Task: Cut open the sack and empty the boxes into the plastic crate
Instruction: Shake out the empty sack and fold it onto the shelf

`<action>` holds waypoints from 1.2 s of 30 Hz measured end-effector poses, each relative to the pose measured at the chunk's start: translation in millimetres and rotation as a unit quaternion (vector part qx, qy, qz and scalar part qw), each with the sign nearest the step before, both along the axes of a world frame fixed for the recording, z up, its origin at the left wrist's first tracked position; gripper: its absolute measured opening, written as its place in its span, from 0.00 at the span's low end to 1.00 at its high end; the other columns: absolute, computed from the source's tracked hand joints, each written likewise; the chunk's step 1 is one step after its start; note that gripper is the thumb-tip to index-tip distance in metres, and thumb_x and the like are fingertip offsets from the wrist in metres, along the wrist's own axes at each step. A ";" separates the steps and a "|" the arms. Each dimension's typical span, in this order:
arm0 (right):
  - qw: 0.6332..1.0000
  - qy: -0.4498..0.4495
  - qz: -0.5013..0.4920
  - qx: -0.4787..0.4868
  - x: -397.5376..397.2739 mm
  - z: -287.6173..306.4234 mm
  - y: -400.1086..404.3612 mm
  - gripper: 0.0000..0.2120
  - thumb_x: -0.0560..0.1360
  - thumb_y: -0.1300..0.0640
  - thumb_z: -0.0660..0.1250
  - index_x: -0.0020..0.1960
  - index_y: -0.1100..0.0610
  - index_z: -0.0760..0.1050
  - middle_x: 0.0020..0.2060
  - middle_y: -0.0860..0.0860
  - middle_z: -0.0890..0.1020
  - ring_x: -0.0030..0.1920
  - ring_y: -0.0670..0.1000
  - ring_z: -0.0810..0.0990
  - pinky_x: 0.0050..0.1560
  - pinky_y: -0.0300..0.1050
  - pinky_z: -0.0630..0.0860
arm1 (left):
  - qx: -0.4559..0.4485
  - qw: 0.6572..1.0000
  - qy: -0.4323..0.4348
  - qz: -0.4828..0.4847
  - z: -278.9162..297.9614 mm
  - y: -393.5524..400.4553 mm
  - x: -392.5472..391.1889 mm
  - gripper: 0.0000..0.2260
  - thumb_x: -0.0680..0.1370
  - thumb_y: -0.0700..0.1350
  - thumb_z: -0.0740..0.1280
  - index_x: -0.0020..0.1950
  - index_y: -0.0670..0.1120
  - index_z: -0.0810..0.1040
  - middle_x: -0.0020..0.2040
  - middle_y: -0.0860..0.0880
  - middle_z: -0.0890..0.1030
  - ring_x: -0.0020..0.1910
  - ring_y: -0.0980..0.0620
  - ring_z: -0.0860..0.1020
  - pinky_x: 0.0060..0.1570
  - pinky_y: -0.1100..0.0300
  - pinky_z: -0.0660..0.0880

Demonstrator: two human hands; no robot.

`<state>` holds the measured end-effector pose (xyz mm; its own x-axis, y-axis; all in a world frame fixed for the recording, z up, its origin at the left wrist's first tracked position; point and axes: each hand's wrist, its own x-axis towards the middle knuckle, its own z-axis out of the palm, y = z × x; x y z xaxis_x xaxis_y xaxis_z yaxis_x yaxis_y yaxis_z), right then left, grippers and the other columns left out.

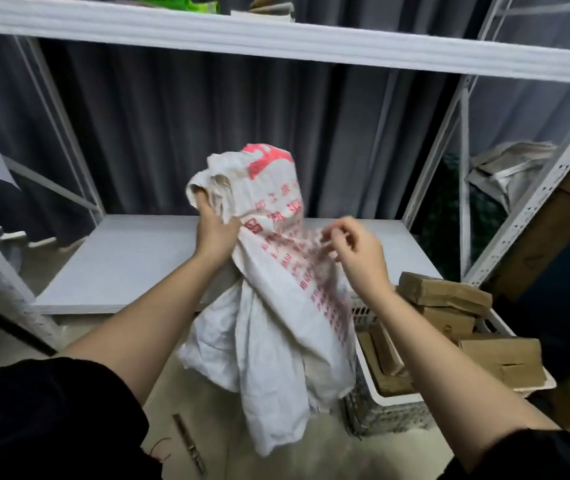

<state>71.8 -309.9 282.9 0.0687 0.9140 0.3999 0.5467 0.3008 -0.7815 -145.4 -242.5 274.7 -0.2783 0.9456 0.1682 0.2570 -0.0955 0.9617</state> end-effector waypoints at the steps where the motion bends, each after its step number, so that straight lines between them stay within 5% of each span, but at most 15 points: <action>1: 0.996 -0.085 -0.001 -0.017 6.1 -12.8 -7.8 0.12 0.72 0.43 0.57 0.46 0.46 0.77 0.44 0.45 0.82 0.46 0.49 0.80 0.49 0.54 0.77 | -0.008 0.999 -0.007 0.034 3.2 1.7 -4.1 0.39 0.76 0.42 0.66 0.79 0.52 0.44 0.70 0.47 0.71 0.65 0.43 0.73 0.61 0.56 0.70; 4: 0.970 -0.240 0.033 0.000 4.0 -51.4 -29.8 0.24 0.72 0.37 0.57 0.61 0.48 0.72 0.59 0.46 0.76 0.61 0.47 0.72 0.62 0.47 0.67 | -0.017 0.991 -0.051 0.125 14.2 6.8 -13.5 0.36 0.77 0.40 0.62 0.79 0.52 0.43 0.68 0.46 0.73 0.61 0.42 0.75 0.59 0.55 0.71; 7: 0.951 -0.244 0.041 0.186 -27.1 -59.2 -51.0 0.19 0.73 0.46 0.64 0.61 0.53 0.72 0.59 0.51 0.77 0.61 0.50 0.72 0.59 0.46 0.65 | -0.022 0.980 -0.064 0.189 22.5 9.0 -19.9 0.37 0.76 0.40 0.61 0.78 0.53 0.43 0.68 0.48 0.73 0.60 0.42 0.76 0.55 0.57 0.70; 9: 0.907 -0.309 0.146 0.247 -53.5 -65.8 -50.9 0.15 0.73 0.52 0.64 0.59 0.55 0.75 0.58 0.52 0.79 0.59 0.51 0.75 0.55 0.46 0.69 | -0.014 0.980 -0.055 0.192 27.2 7.4 -19.4 0.37 0.75 0.41 0.61 0.78 0.53 0.44 0.71 0.50 0.71 0.61 0.42 0.75 0.54 0.58 0.69; 12: 0.849 -0.467 0.169 0.180 -70.5 -92.3 -35.4 0.17 0.75 0.56 0.56 0.61 0.58 0.76 0.65 0.55 0.76 0.63 0.56 0.76 0.59 0.48 0.72 | -0.010 0.983 -0.043 0.179 40.0 0.8 -16.6 0.36 0.76 0.43 0.61 0.78 0.53 0.44 0.72 0.50 0.69 0.63 0.43 0.74 0.57 0.57 0.69; 16: 0.842 -0.519 0.073 0.127 -61.2 -100.8 -18.6 0.24 0.73 0.59 0.51 0.67 0.59 0.72 0.68 0.58 0.73 0.68 0.58 0.72 0.69 0.53 0.64 | -0.008 0.991 -0.001 0.132 60.4 -4.8 -21.5 0.35 0.76 0.44 0.61 0.78 0.52 0.46 0.68 0.49 0.73 0.61 0.43 0.74 0.59 0.54 0.71; 19: 0.855 -0.508 0.087 0.048 -38.3 -104.8 -4.0 0.27 0.78 0.56 0.42 0.75 0.60 0.60 0.74 0.52 0.62 0.73 0.48 0.61 0.72 0.39 0.61 | 0.013 0.994 -0.053 0.093 75.5 -2.4 -37.8 0.33 0.75 0.40 0.60 0.78 0.49 0.51 0.63 0.51 0.74 0.57 0.49 0.75 0.56 0.58 0.71; 20: 0.810 -0.581 0.066 0.049 -24.4 -114.2 1.7 0.28 0.79 0.50 0.40 0.76 0.57 0.56 0.76 0.51 0.58 0.73 0.48 0.59 0.73 0.40 0.57 | 0.021 0.993 -0.076 0.085 79.9 -1.5 -42.9 0.32 0.75 0.38 0.59 0.77 0.47 0.53 0.60 0.52 0.74 0.55 0.51 0.76 0.55 0.58 0.73; 22: 0.827 -0.557 0.031 -0.075 2.4 -132.1 1.5 0.27 0.79 0.44 0.53 0.75 0.51 0.58 0.75 0.48 0.58 0.72 0.52 0.63 0.70 0.44 0.61 | 0.029 0.991 -0.104 0.076 85.7 -0.1 -50.2 0.31 0.74 0.37 0.58 0.77 0.46 0.55 0.58 0.53 0.74 0.51 0.53 0.77 0.53 0.56 0.76; 23: 0.839 -0.522 0.014 -0.153 10.4 -135.2 -4.4 0.28 0.76 0.50 0.63 0.74 0.52 0.62 0.74 0.49 0.60 0.71 0.56 0.67 0.67 0.51 0.67 | 0.040 0.989 -0.118 0.077 85.5 0.5 -51.2 0.31 0.74 0.37 0.58 0.76 0.46 0.55 0.58 0.53 0.74 0.51 0.54 0.77 0.53 0.56 0.77; 25: 0.841 -0.533 0.038 -0.086 7.2 -137.1 -8.4 0.35 0.58 0.57 0.77 0.64 0.56 0.75 0.68 0.56 0.72 0.63 0.62 0.76 0.56 0.61 0.77 | 0.064 0.983 -0.142 0.092 82.8 2.1 -50.3 0.31 0.74 0.36 0.58 0.77 0.46 0.54 0.60 0.53 0.73 0.51 0.56 0.76 0.50 0.61 0.75; 28: 0.829 -0.521 0.203 0.021 -11.4 -130.3 -29.0 0.22 0.64 0.51 0.71 0.56 0.55 0.78 0.57 0.54 0.80 0.58 0.56 0.79 0.54 0.53 0.79 | 0.074 0.972 -0.186 0.125 69.3 3.9 -46.1 0.32 0.75 0.36 0.58 0.78 0.47 0.52 0.64 0.53 0.73 0.54 0.55 0.75 0.53 0.64 0.72; 31: 0.832 -0.436 0.285 0.190 -25.2 -105.9 -51.8 0.09 0.76 0.55 0.61 0.47 0.57 0.78 0.44 0.53 0.79 0.44 0.54 0.78 0.38 0.47 0.77 | 0.064 0.967 -0.210 0.128 53.8 5.0 -45.7 0.31 0.75 0.36 0.58 0.77 0.47 0.54 0.66 0.51 0.73 0.60 0.53 0.74 0.56 0.64 0.71; 34: 0.893 -0.307 0.134 0.301 -23.0 -68.4 -47.1 0.11 0.76 0.54 0.60 0.55 0.56 0.75 0.50 0.53 0.79 0.48 0.54 0.77 0.45 0.47 0.72 | 0.067 0.971 -0.204 0.108 44.2 0.5 -47.7 0.31 0.75 0.34 0.58 0.77 0.47 0.55 0.64 0.53 0.72 0.60 0.55 0.73 0.61 0.63 0.70; 36: 0.942 -0.231 -0.044 0.239 -16.4 -52.4 -30.8 0.19 0.75 0.48 0.59 0.65 0.53 0.68 0.63 0.52 0.73 0.60 0.53 0.71 0.57 0.50 0.66 | 0.067 0.972 -0.199 0.105 39.7 -0.6 -52.3 0.30 0.75 0.34 0.59 0.76 0.47 0.57 0.63 0.54 0.73 0.61 0.54 0.73 0.66 0.58 0.70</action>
